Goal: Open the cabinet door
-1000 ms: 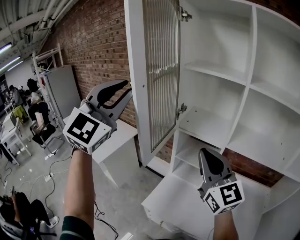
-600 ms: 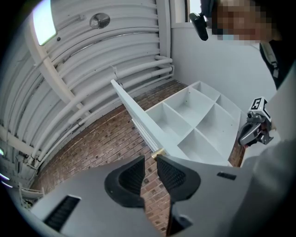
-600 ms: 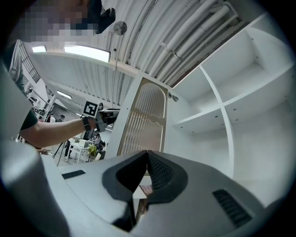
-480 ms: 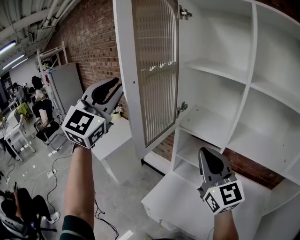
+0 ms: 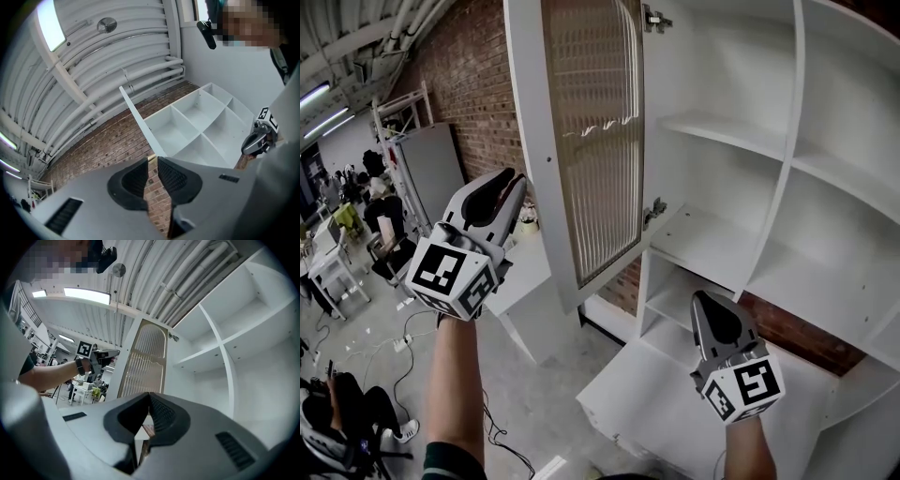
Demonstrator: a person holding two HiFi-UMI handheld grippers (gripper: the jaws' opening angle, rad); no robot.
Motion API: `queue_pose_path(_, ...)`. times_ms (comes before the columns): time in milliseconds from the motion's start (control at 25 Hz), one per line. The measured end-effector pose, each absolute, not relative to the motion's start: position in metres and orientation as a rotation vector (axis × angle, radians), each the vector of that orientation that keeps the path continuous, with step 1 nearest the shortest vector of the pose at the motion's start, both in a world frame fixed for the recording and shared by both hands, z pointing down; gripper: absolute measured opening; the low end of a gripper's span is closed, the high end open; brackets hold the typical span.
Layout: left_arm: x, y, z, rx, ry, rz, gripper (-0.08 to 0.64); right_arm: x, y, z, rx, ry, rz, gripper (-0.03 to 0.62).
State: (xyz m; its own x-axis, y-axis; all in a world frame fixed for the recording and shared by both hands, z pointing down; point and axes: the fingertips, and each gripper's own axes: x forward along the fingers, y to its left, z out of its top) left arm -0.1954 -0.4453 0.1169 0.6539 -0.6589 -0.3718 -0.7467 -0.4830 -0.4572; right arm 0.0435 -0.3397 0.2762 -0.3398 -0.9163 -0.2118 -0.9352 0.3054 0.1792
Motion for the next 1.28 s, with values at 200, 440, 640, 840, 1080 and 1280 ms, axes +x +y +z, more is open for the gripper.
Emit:
queue_pose_path(200,-0.191,-0.416,0.129,-2.315,1.096,0.221,0.038,0.051,-0.338,0.278,-1.748,2.494,0.412,0.005)
queue_pose_path(440,-0.171,-0.388,0.156,-2.401,1.085,0.260,0.020,0.061,-0.334,0.286,-1.735,2.512,0.388,0.005)
queue_pose_path(640,-0.147,-0.378,0.186,-2.478,1.087,0.255,0.009,0.069,-0.334,0.293,-1.731,2.524,0.374,0.005)
queue_pose_path(840,-0.125,-0.372,0.215,-2.567,1.076,0.272,0.008,0.077,-0.333,0.298,-1.741,2.529,0.360,0.005)
queue_pose_path(1080,-0.105,-0.366,0.252,-2.682,1.097,0.297,0.008,0.084,-0.329,0.310,-1.753,2.537,0.344,0.005)
queue_pose_path(1280,-0.092,-0.362,0.281,-2.734,1.142,0.300,0.008,0.089,-0.323,0.324,-1.774,2.528,0.317,0.005)
